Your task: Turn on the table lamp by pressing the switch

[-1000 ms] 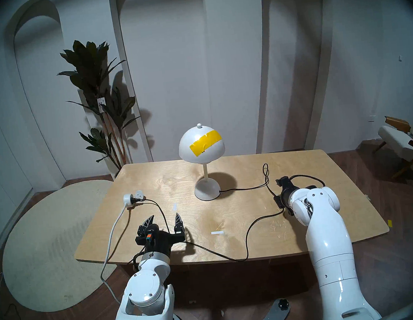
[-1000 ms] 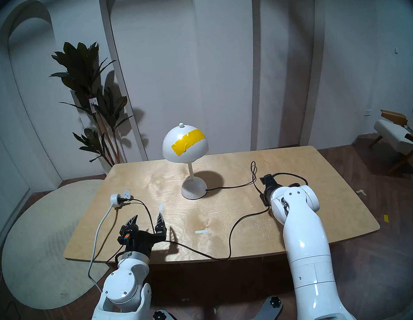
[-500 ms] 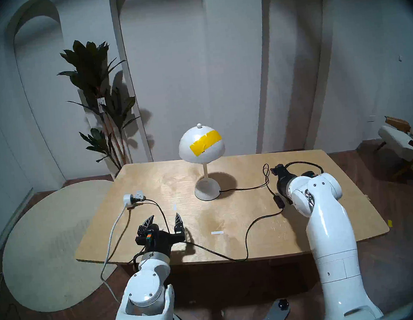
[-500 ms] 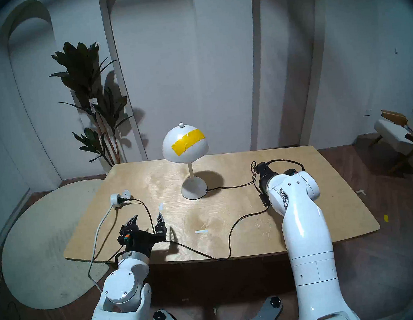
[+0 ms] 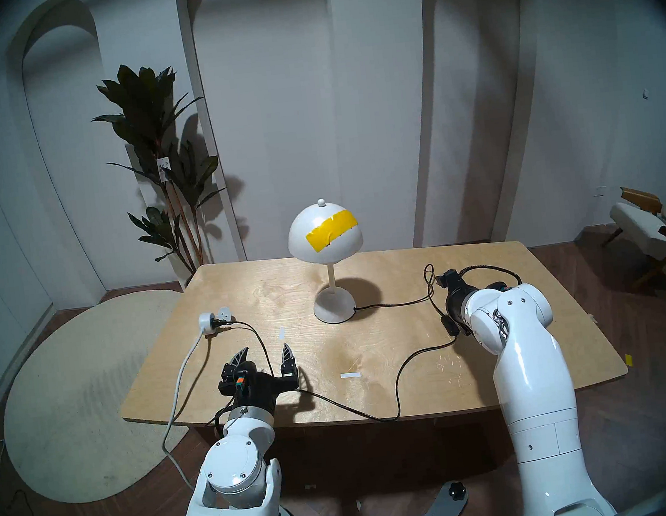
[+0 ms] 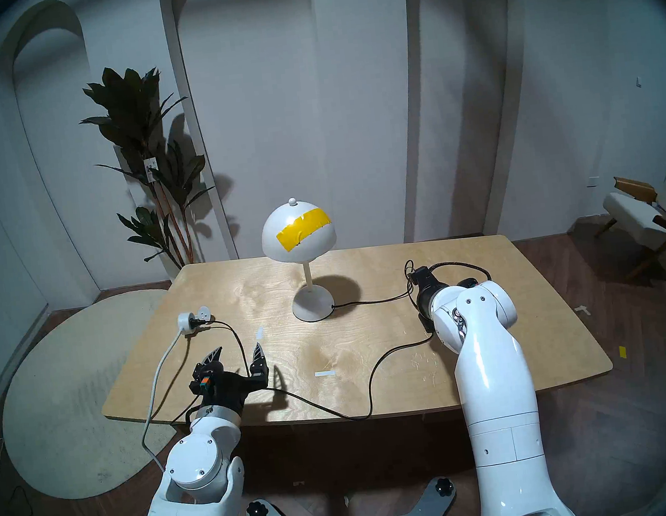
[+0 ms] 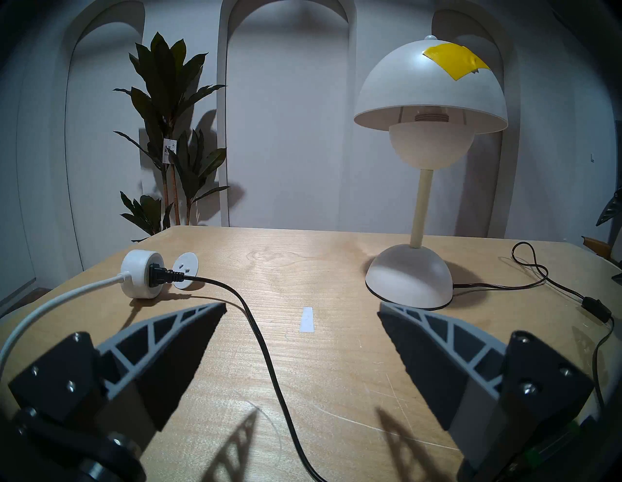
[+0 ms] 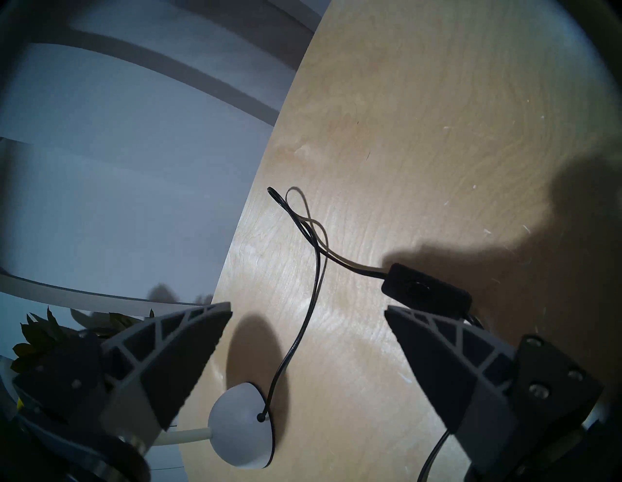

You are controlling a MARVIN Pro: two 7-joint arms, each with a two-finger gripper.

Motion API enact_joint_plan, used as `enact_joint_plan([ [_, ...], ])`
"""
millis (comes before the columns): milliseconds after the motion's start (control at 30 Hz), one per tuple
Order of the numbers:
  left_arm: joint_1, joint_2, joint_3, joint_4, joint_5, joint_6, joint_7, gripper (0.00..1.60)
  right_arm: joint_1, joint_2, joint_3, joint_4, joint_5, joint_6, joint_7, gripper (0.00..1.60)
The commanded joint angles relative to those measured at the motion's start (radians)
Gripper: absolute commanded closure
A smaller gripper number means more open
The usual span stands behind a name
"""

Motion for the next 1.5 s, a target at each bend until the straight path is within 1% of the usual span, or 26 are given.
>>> enact_joint_plan([
  [0, -0.006, 0.0, 0.001, -0.021, 0.001, -0.004, -0.001, 0.0, 0.04, 0.0, 0.0, 0.005, 0.0, -0.012, 0.028, 0.0],
  [867, -0.006, 0.0, 0.001, -0.021, 0.0, -0.004, -0.001, 0.0, 0.057, 0.003, 0.003, 0.076, 0.003, -0.036, 0.038, 0.0],
  [1467, -0.006, 0.0, 0.001, -0.021, 0.0, -0.004, -0.001, 0.0, 0.085, -0.002, 0.0, 0.157, -0.002, -0.064, 0.054, 0.0],
])
